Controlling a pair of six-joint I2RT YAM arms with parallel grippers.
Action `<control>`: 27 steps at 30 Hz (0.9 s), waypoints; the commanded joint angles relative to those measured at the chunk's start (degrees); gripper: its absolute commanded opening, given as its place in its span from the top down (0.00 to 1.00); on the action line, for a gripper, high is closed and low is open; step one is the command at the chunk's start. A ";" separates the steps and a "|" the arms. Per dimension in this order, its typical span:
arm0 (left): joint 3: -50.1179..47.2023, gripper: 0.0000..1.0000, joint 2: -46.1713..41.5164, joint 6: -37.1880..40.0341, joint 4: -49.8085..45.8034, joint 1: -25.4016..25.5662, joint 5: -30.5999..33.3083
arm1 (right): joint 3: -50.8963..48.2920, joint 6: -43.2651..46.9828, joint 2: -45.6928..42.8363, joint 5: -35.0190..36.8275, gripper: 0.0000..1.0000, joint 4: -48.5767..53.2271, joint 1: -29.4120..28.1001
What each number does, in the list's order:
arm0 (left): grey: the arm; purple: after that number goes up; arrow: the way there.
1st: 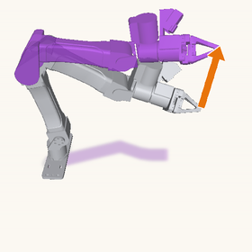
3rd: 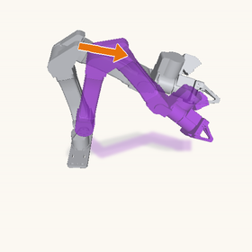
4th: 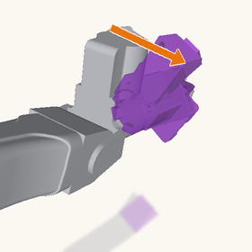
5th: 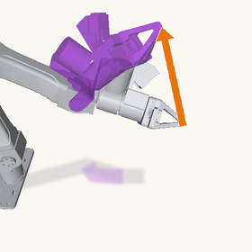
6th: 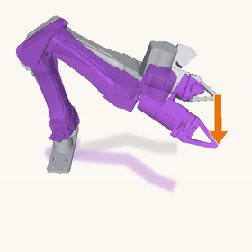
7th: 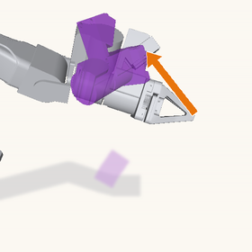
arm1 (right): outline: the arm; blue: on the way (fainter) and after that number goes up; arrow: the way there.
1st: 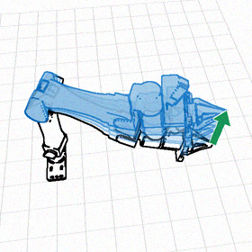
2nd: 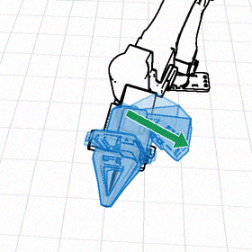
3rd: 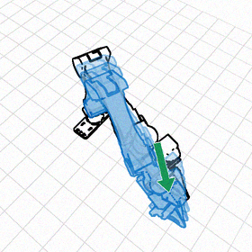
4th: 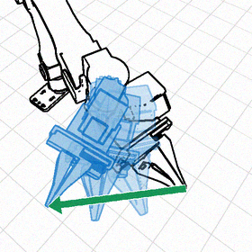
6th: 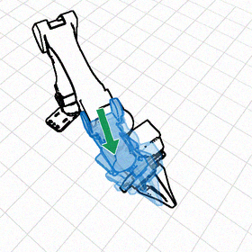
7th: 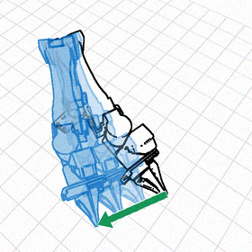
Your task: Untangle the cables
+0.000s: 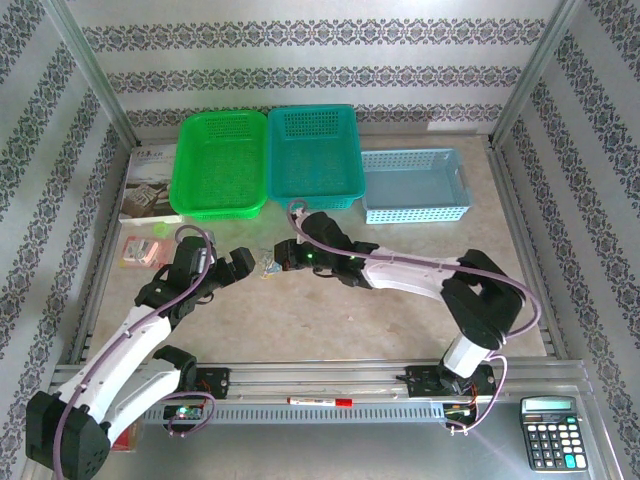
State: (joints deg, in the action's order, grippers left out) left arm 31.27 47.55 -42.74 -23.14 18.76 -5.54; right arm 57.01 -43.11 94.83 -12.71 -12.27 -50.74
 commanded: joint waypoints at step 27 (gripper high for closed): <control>0.35 0.00 0.99 0.45 2.70 0.79 -0.52 | -14.12 4.25 -15.69 11.30 0.45 8.30 4.20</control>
State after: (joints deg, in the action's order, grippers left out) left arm 31.27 48.27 -42.72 -22.55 18.76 -5.58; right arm 45.71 -37.50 78.50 -5.96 -7.70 -47.62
